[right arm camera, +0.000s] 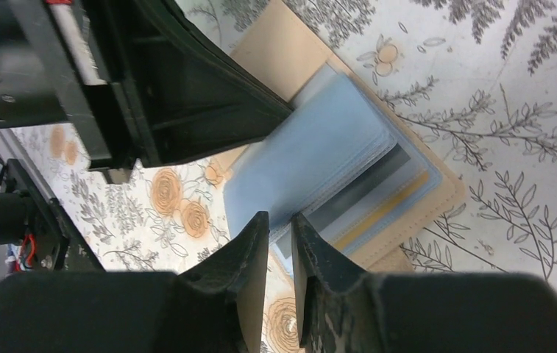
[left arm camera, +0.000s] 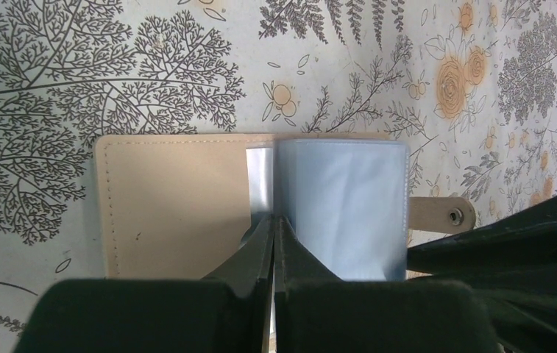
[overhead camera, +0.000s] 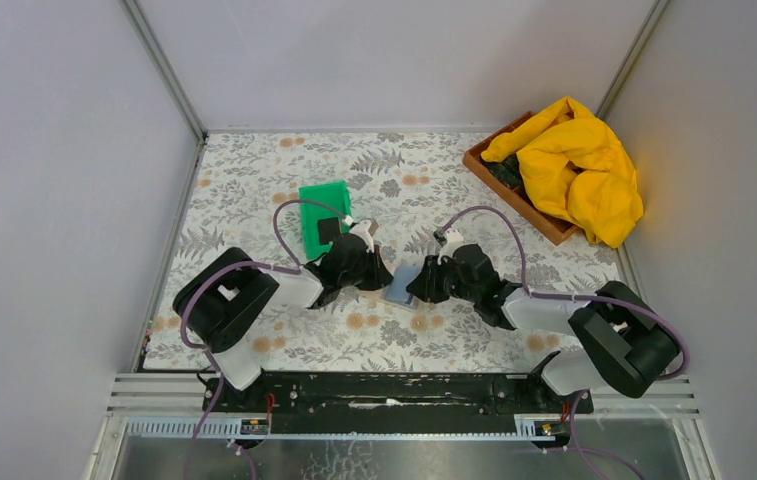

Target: Take the credit cards out of the card holder

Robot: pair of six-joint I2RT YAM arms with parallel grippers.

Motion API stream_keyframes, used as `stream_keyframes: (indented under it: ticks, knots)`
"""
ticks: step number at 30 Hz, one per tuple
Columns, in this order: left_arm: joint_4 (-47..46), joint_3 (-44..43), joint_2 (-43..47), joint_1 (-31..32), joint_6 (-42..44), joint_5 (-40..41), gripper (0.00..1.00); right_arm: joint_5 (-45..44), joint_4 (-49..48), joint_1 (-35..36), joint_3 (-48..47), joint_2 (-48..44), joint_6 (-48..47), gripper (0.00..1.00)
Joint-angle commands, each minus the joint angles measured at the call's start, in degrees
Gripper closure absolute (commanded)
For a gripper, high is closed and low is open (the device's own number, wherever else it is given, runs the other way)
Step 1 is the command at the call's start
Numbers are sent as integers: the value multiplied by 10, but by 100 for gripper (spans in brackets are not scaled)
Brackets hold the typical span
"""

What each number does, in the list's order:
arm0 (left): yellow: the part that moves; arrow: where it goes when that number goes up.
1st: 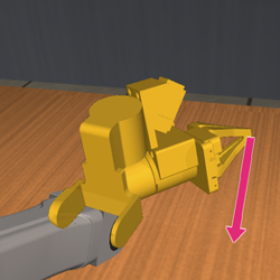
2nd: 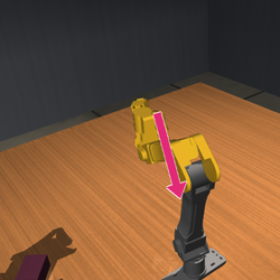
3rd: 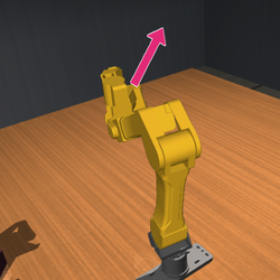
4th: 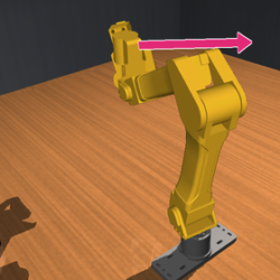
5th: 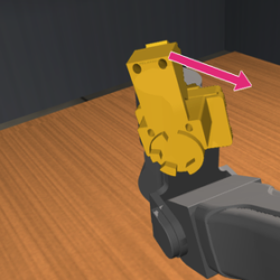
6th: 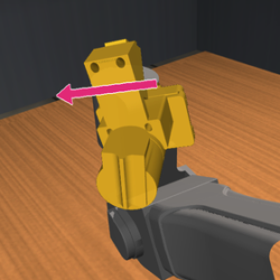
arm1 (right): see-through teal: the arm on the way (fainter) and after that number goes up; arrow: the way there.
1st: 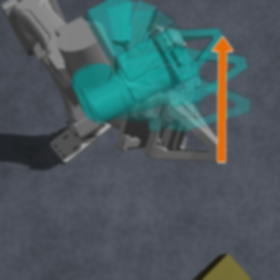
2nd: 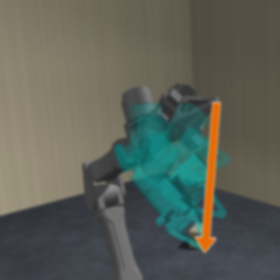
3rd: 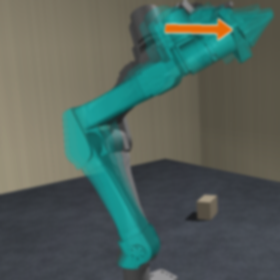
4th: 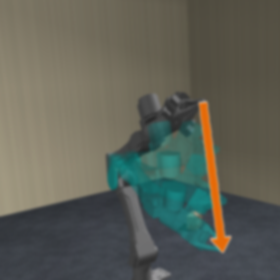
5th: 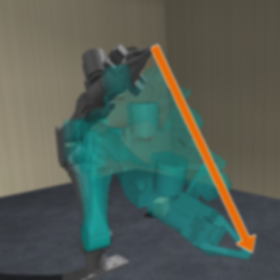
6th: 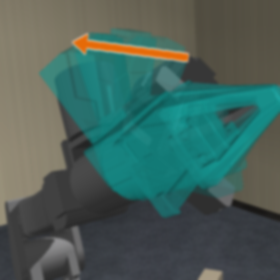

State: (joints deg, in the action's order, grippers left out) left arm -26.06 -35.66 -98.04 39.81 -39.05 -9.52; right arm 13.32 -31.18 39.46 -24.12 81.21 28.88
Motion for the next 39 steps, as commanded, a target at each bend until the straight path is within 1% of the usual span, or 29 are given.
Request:
stream_keyframes:
  ticks: [1,11,16,19,26,28,30,32,39]
  knots:
    - [41,1,-29,8,-5,-35,100,18,-83,1,-14,-21,6,75]
    - [34,5,-9,64,-38,-18,100,33,-68,0,-36,-2,9,75]
    - [17,37,10,75,-58,-14,100,35,-67,1,-43,11,7,74]
    - [56,52,47,75,-53,30,100,35,-66,1,-37,13,8,74]
    - [176,85,182,74,-46,117,100,51,-79,3,-7,2,20,74]
    - [195,94,221,74,-50,133,100,49,-79,7,1,-8,21,74]
    - [196,111,253,74,-56,141,99,45,-76,14,7,-19,21,74]
    - [189,128,259,75,-62,147,99,41,-72,22,9,-28,23,74]
    - [160,148,230,75,-80,134,99,24,-77,63,4,-31,36,73]
